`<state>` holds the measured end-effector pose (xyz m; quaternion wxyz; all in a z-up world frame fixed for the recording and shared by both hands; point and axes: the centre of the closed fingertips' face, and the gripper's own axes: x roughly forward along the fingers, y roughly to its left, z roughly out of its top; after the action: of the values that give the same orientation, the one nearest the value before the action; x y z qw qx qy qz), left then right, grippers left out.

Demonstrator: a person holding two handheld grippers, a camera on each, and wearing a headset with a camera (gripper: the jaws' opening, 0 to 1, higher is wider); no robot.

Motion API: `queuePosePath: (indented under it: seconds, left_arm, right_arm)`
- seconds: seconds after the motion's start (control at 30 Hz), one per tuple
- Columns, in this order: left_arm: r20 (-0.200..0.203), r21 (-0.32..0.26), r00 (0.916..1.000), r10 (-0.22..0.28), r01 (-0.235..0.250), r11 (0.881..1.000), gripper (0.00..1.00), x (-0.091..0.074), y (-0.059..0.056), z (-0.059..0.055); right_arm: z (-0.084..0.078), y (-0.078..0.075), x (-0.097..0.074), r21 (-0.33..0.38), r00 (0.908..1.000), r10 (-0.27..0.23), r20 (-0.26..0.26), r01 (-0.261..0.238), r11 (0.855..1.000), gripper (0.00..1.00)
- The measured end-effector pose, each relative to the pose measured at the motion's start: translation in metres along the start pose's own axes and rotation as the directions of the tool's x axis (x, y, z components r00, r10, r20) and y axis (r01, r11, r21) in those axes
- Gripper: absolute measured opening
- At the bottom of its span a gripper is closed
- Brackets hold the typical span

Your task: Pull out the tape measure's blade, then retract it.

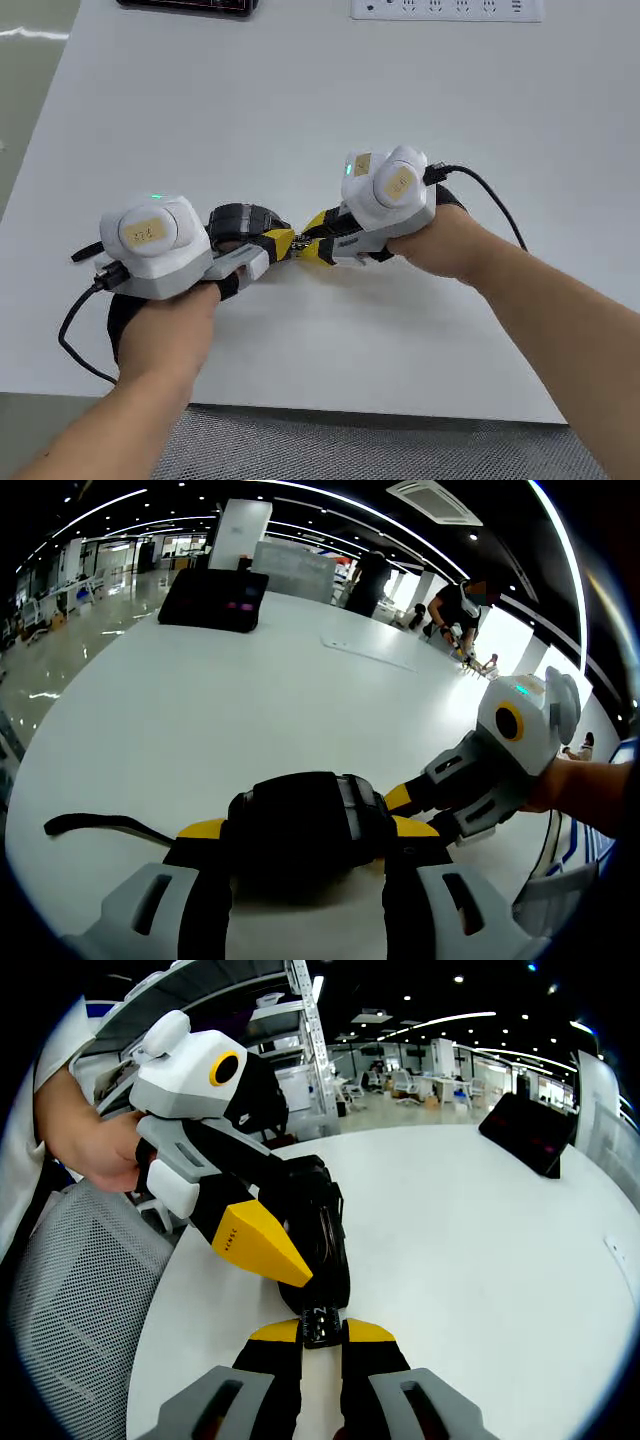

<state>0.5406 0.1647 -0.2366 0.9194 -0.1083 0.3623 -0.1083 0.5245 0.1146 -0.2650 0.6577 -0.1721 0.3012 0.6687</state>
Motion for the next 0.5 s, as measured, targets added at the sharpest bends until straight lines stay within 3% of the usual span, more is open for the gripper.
queuePosePath:
  seconds: [0.5]
  left_arm:
    - [0.008,-0.002,1.0,0.005,-0.005,1.0,0.57,0.0002,0.0007,0.0008]
  right_arm:
    - [0.0057,0.0025,0.0029,-0.014,1.0,0.0,0.001,0.0,1.0,0.11]
